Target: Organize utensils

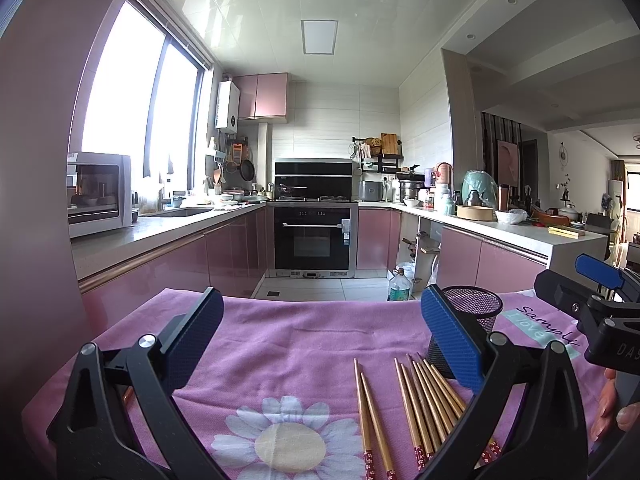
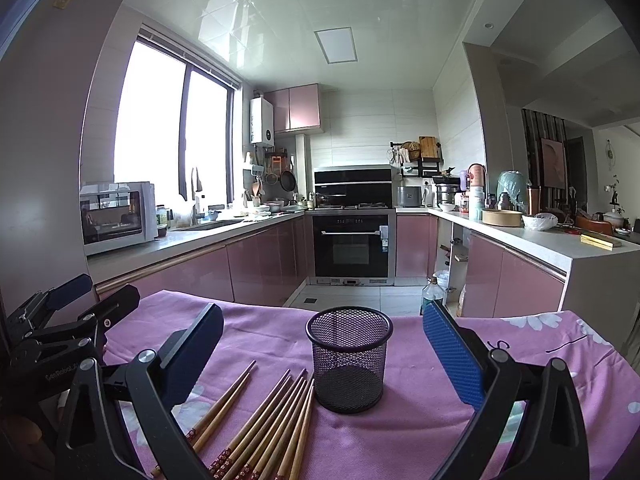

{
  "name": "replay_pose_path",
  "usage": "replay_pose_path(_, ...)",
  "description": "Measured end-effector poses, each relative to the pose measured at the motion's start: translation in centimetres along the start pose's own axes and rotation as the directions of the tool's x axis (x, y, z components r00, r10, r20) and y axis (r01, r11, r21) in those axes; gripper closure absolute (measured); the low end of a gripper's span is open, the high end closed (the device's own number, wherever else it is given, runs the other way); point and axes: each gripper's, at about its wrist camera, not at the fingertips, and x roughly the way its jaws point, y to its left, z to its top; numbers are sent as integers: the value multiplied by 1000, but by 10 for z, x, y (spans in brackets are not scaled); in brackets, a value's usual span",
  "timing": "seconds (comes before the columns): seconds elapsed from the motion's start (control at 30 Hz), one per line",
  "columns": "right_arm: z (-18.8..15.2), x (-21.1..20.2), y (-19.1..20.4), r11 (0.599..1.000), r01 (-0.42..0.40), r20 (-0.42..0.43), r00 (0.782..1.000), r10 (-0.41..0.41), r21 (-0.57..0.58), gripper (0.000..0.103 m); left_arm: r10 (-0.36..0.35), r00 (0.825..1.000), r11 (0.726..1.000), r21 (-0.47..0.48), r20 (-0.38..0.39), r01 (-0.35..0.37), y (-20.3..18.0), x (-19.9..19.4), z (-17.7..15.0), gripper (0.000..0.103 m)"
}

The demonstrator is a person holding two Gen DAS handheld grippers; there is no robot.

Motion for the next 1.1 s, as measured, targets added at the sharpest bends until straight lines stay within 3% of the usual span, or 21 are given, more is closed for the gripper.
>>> replay_pose_path(1.1,-1,2,-2,1000,-2,5,1000,2,6,6,0,1000,1000,-3,2,0,-2,0,4,6)
